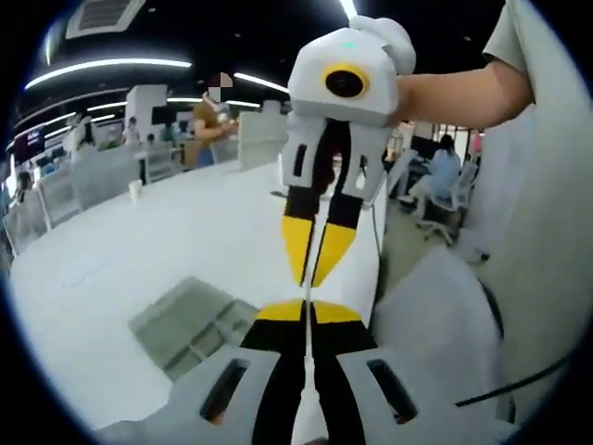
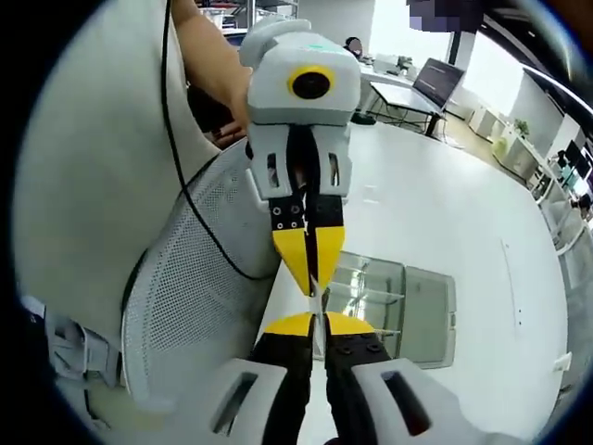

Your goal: Insert the divider into the dual guide fixture by aligning both edges with the guide slots and pushing it downward to the bottom, including one-sided entry, uneven engagement, binding, and posture correction.

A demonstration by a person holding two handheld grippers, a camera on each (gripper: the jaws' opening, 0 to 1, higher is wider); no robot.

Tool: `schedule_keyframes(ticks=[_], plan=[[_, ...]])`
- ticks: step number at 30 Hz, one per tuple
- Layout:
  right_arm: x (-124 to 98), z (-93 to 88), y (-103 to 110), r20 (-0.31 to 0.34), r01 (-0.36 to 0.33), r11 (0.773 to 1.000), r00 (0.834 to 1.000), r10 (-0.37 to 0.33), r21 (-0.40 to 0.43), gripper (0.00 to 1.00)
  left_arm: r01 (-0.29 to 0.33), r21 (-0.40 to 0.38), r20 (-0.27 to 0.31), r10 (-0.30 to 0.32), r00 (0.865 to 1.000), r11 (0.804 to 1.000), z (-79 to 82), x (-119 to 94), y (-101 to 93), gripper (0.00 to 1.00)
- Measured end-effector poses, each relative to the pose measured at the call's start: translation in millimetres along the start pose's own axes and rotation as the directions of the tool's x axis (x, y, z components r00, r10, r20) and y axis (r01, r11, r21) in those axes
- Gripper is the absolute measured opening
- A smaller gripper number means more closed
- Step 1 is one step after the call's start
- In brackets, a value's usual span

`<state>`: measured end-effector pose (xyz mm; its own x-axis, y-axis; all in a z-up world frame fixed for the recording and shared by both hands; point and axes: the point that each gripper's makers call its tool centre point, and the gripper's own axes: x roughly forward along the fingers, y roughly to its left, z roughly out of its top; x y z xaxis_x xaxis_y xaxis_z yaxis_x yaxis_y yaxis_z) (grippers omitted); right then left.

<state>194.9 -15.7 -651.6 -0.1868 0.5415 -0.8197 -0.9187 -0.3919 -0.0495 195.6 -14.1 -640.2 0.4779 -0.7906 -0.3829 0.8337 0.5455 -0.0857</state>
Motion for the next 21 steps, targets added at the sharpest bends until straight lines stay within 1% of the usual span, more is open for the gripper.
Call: schedule_keyframes(ticks=[4, 9, 13, 14, 16, 17, 19, 21], plan=[[0.5, -0.7, 2.6, 0.0, -0.015, 1.0, 1.0, 0.015, 0.01, 0.0, 0.007, -0.004, -0.001, -0.007, 1.0, 1.0, -1.9, 0.7, -0.6, 0.0], [0.4, -0.8, 4.0, 0.014, -0.025, 0.999, 1.0, 0.024, 0.043, 0.0, 0.011, -0.01, 0.003, -0.011, 1.0, 1.0, -2.5, 0.8, 0.4, 0.0], [-0.1, -0.5, 3.7, 0.019, -0.031, 0.995, 0.999, 0.029, 0.092, 0.0, 0.007, -0.023, 0.007, -0.007, 1.0, 1.0, -2.4, 1.0, 1.8, 0.0], [-0.1, 0.3, 4.6, 0.024, -0.036, 0.991, 0.999, 0.034, 0.126, 0.0, 0.005, -0.031, 0.007, -0.005, 1.0, 1.0, -2.4, 0.9, 2.7, 0.0], [-0.2, 0.9, 4.5, 0.031, -0.037, 0.99, 0.999, 0.033, 0.139, 0.0, 0.002, -0.039, 0.006, -0.002, 1.0, 0.999, -2.3, 0.7, 2.7, 0.01], [-0.4, 1.8, 5.6, 0.042, -0.047, 0.984, 0.998, 0.04, 0.169, 0.0, 0.002, -0.044, 0.006, -0.001, 1.0, 0.999, -2.3, 0.6, 2.8, 0.01], [-0.9, 1.0, 4.4, 0.046, -0.047, 0.982, 0.998, 0.039, 0.182, 0.0, -0.001, -0.051, 0.005, 0.001, 1.0, 0.999, -2.3, 0.6, 2.3, 0.02], [-0.8, 0.8, 4.7, 0.051, -0.053, 0.968, 0.998, 0.041, 0.245, 0.0, -0.008, -0.06, 0.003, 0.008, 1.0, 0.998, -2.1, 0.9, 3.2, 0.02]])
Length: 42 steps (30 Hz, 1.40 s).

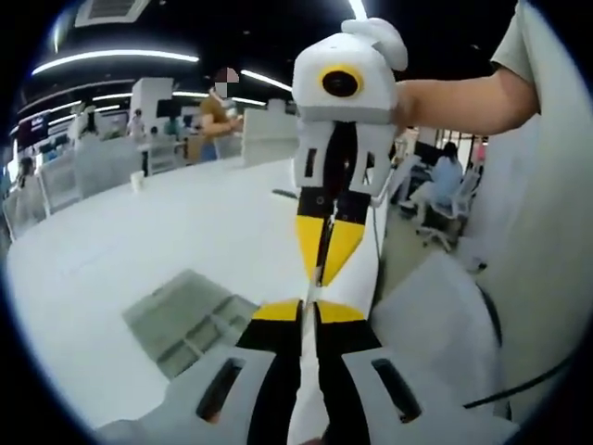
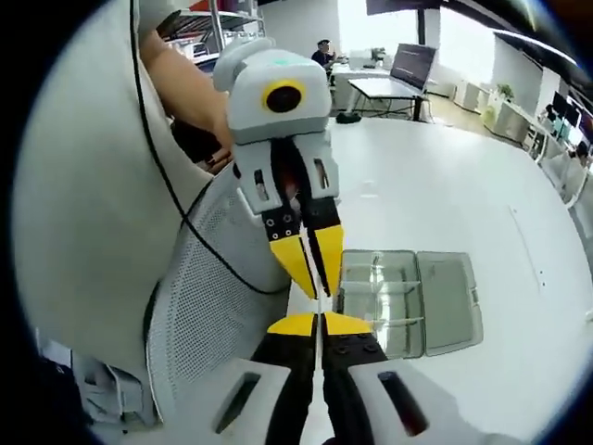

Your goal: Insert the divider into the dual guide fixture by aligning both edges with the guide slots and pushing it downward to the bottom, including one-sided entry, uneven engagement, binding, and posture correction.

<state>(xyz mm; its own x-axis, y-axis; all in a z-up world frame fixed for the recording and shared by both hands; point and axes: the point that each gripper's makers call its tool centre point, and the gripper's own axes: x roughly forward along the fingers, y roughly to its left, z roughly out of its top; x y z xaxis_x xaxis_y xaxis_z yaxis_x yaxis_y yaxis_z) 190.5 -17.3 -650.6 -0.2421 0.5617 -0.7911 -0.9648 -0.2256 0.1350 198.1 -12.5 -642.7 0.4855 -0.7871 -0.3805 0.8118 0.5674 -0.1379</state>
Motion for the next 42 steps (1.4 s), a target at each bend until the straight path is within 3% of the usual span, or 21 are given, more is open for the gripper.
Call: schedule_keyframes(ticks=[8, 13, 21, 31, 42], plan=[[-0.6, 0.0, -3.7, 0.024, 0.0, 0.995, 1.0, -0.002, 0.103, 0.0, -0.026, -0.02, -0.009, 0.026, 1.0, 0.999, -1.5, -1.2, 5.7, 0.05], [-2.0, 1.2, -3.1, 0.032, -0.017, 0.981, 0.999, 0.012, 0.195, 0.0, -0.028, -0.014, -0.013, 0.027, 1.0, 1.0, -2.9, -1.4, 5.4, 0.06], [-1.9, 3.8, -5.0, 0.061, -0.025, 0.96, 0.998, 0.008, 0.278, 0.0, -0.038, -0.017, -0.012, 0.038, 0.999, 0.999, -2.5, -2.4, 8.3, 0.06], [-3.1, 7.0, -8.1, 0.089, -0.018, 0.949, 0.996, -0.01, 0.315, 0.0, -0.043, -0.035, -0.016, 0.043, 0.999, 0.998, -3.9, -1.3, 9.5, 0.07], [1.6, 4.0, -5.1, 0.053, -0.01, 0.957, 0.999, -0.006, 0.288, 0.0, -0.03, -0.037, -0.029, 0.029, 0.999, 0.999, -10.0, 0.4, 6.3, 0.08]])
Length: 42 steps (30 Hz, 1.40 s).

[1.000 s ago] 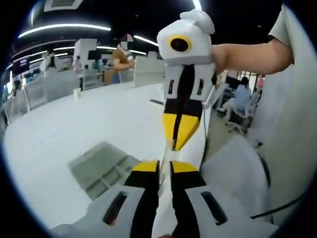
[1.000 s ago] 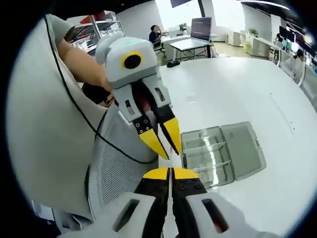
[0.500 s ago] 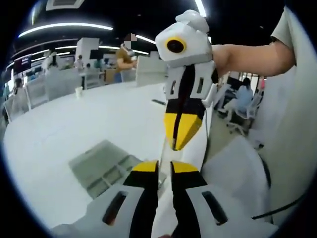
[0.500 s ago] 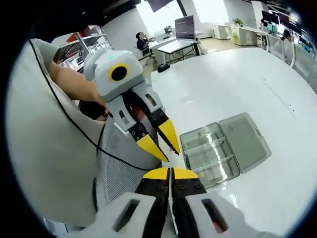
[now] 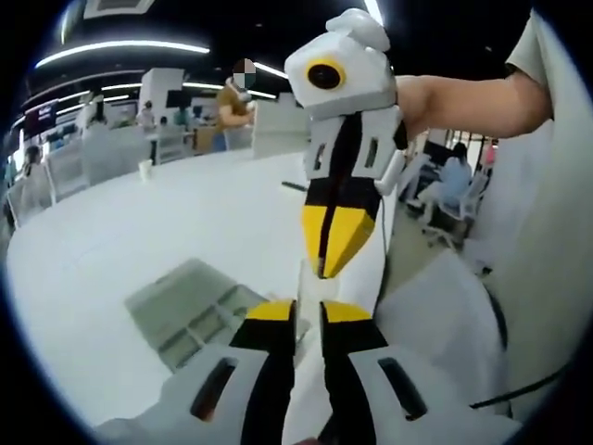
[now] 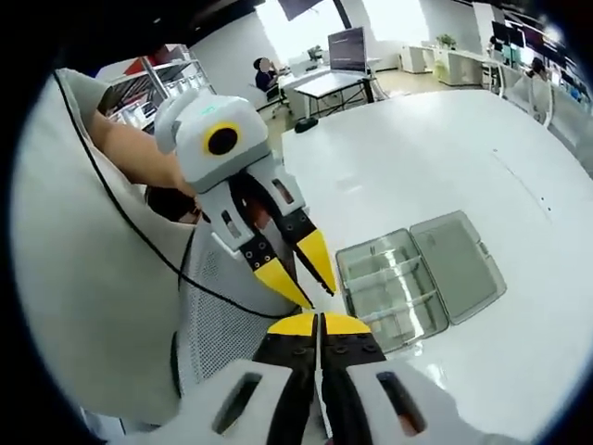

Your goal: Insert the divider into the dual guide fixture by aligning both edges with the guide slots and pushing it downward to the bottom, including one-sided entry, uneven engagement, binding, and posture correction.

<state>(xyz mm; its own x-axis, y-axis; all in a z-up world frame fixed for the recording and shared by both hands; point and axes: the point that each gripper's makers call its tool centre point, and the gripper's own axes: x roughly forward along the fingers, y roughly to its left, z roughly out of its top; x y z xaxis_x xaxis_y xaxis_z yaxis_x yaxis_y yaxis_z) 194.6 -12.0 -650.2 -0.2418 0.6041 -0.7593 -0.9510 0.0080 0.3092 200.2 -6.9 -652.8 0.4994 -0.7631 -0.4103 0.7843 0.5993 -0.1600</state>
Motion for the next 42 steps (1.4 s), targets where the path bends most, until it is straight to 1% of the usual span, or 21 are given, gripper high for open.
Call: schedule_keyframes(ticks=[2, 3, 5, 7, 10, 11, 12, 16, 19, 24, 25, 28, 38, 42], plan=[[0.1, 0.2, -0.1, 0.0, 0.001, 1.0, 1.0, -0.001, -0.002, 0.0, 0.0, -0.002, 0.001, 0.0, 1.0, 1.0, 0.2, 0.1, 0.2, 0.08], [0.6, 0.1, 0.2, -0.007, 0.004, 1.0, 1.0, -0.004, -0.016, 0.0, 0.0, -0.004, 0.001, 0.0, 1.0, 1.0, 0.3, 0.3, 0.2, 0.08], [0.7, 0.7, 0.3, -0.015, 0.009, 1.0, 1.0, -0.009, -0.026, 0.0, 0.0, 0.001, 0.002, 0.0, 1.0, 1.0, 0.5, 0.7, 0.2, 0.1], [0.4, 0.4, -0.9, -0.03, 0.017, 0.998, 0.999, -0.019, -0.053, 0.0, -0.003, -0.003, 0.006, 0.003, 1.0, 1.0, 1.2, 1.0, 0.1, 0.12], [-0.5, -6.9, -9.0, -0.095, 0.052, 0.991, 0.993, -0.065, -0.126, 0.0, -0.018, -0.019, 0.008, 0.019, 1.0, 1.0, 0.5, 1.2, 2.3, 0.18], [-0.2, -7.2, -9.8, -0.099, 0.053, 0.989, 0.993, -0.067, -0.138, 0.0, -0.022, -0.031, 0.012, 0.022, 1.0, 0.999, 0.7, 1.2, 3.0, 0.2], [1.1, -8.0, -9.1, -0.104, 0.051, 0.991, 0.992, -0.064, -0.126, 0.0, -0.023, -0.035, 0.016, 0.024, 1.0, 0.999, 0.9, 1.0, 5.0, 0.21], [2.0, -11.1, -15.8, -0.123, 0.059, 0.987, 0.989, -0.077, -0.147, 0.0, -0.031, -0.048, 0.025, 0.033, 0.999, 0.998, 1.3, -0.5, 8.6, 0.23], [2.4, -12.4, -20.0, -0.142, 0.071, 0.984, 0.985, -0.094, -0.161, 0.0, -0.042, -0.055, 0.022, 0.044, 0.999, 0.998, -0.7, -1.6, 11.2, 0.26], [3.0, -15.7, -28.9, -0.181, 0.089, 0.976, 0.975, -0.125, -0.198, 0.0, -0.057, -0.063, 0.021, 0.058, 0.998, 0.996, -3.6, -4.7, 14.3, 0.3], [2.5, -17.5, -32.1, -0.199, 0.095, 0.972, 0.97, -0.138, -0.213, 0.0, -0.059, -0.064, 0.021, 0.061, 0.998, 0.996, -4.0, -5.2, 14.8, 0.31], [2.6, -19.8, -36.4, -0.225, 0.098, 0.967, 0.962, -0.153, -0.236, 0.0, -0.067, -0.067, 0.021, 0.069, 0.997, 0.996, -5.0, -6.7, 15.6, 0.33], [3.4, -22.8, -50.8, -0.277, 0.103, 0.962, 0.945, -0.174, -0.255, 0.0, -0.096, -0.067, 0.012, 0.097, 0.995, 0.993, -6.6, -12.0, 16.2, 0.42], [4.9, -22.8, -53.7, -0.292, 0.101, 0.961, 0.94, -0.178, -0.259, 0.0, -0.112, -0.075, 0.007, 0.113, 0.994, 0.991, -8.2, -14.0, 17.9, 0.48]])
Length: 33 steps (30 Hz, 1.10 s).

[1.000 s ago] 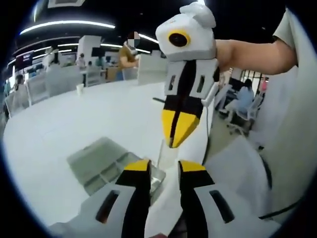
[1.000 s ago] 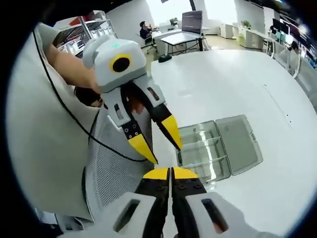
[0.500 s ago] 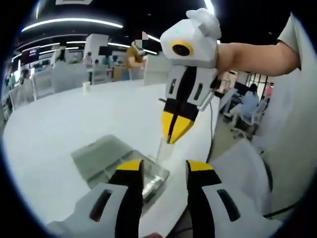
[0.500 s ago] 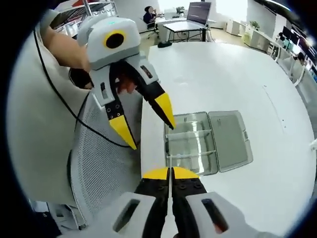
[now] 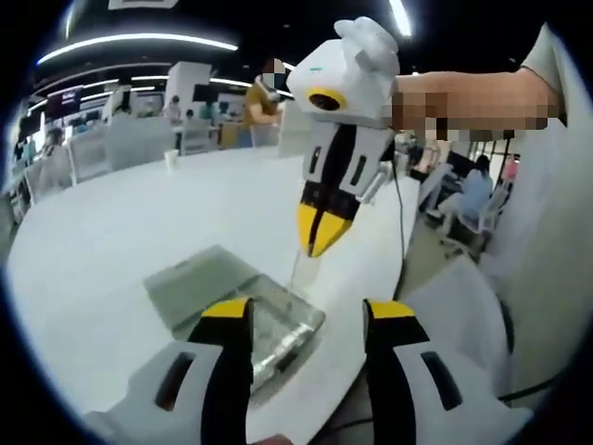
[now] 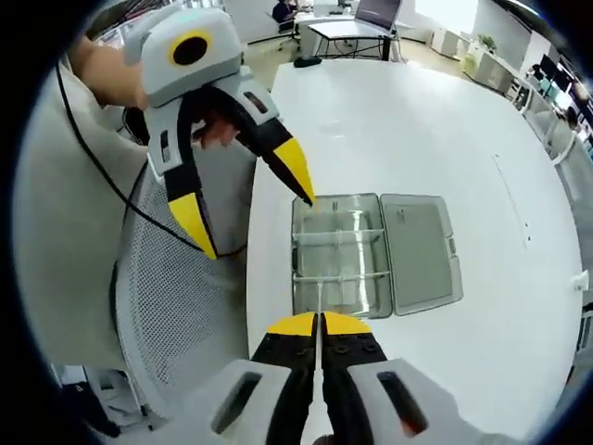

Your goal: Insert the divider into the dual guide fixture by aligning both edges with the guide slots and pushing it downward to the bottom, including one-sided entry, uneven engagement, binding, and posture correction.

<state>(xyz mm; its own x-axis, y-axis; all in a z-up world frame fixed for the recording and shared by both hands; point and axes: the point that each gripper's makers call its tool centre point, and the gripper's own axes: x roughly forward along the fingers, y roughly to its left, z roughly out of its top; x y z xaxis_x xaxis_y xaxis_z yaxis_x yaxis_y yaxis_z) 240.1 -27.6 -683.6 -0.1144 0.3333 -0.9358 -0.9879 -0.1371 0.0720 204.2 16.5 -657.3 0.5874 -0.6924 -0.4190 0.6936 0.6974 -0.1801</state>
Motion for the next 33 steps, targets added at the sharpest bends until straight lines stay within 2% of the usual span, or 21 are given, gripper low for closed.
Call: schedule_keyframes(ticks=[2, 10, 24, 33], plan=[[1.4, 0.4, 0.2, -0.001, -0.006, 1.0, 1.0, 0.006, 0.002, 0.0, -0.012, 0.001, -0.001, 0.012, 1.0, 1.0, -0.5, -0.8, 1.0, 0.53], [7.8, 1.1, -5.9, -0.039, 0.003, 1.0, 0.999, -0.005, -0.03, 0.0, -0.025, -0.013, 0.001, 0.025, 1.0, 1.0, -3.3, -3.0, 1.5, 0.6], [18.8, 0.8, -14.8, -0.078, 0.0, 0.999, 0.997, -0.004, -0.053, 0.0, -0.056, -0.04, 0.0, 0.056, 0.998, 0.998, -8.0, -5.5, 8.3, 0.69], [22.9, -0.6, -14.9, -0.087, -0.008, 0.999, 0.996, 0.003, -0.053, 0.0, -0.063, -0.05, -0.007, 0.063, 0.998, 0.997, -12.5, -6.5, 11.0, 0.69]])
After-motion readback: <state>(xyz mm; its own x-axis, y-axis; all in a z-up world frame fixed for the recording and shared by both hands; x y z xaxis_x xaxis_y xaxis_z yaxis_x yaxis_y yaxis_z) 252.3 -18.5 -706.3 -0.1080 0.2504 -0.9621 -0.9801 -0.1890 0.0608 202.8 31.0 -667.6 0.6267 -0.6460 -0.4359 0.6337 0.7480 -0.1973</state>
